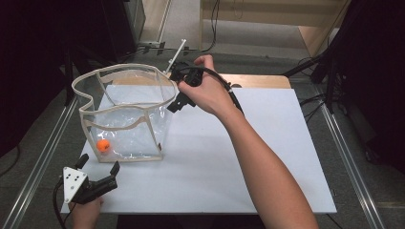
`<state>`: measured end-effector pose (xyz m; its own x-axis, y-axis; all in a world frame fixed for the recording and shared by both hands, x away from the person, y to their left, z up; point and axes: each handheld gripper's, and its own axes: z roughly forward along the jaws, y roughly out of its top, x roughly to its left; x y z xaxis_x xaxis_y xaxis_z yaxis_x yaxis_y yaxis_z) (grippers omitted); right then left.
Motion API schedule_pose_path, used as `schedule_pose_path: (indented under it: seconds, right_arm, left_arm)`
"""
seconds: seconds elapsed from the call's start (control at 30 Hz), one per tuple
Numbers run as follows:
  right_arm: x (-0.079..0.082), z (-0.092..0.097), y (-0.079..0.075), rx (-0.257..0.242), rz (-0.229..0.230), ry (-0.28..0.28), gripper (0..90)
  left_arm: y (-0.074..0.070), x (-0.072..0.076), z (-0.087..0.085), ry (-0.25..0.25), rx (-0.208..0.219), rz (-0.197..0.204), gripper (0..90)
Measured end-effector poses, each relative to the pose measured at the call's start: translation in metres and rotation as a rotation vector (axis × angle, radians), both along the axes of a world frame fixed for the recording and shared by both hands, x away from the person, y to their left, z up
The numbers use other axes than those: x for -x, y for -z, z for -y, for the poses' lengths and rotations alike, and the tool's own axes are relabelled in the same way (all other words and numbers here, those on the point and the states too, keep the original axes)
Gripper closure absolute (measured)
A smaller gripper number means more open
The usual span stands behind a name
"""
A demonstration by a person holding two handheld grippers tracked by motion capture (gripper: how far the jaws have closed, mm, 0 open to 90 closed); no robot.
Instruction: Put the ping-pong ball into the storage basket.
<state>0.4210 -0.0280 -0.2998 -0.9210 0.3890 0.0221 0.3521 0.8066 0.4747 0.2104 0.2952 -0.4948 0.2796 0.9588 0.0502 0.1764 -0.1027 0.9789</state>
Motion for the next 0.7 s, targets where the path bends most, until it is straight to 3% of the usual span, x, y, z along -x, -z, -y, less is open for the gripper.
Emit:
schedule_pose_path:
  seconds: [0.7]
  right_arm:
    - [0.019, 0.027, 0.037, -0.023, -0.011, 0.016, 0.0]
  left_arm:
    - [0.0, 0.0, 0.0, -0.003, 0.001, 0.0, 0.0]
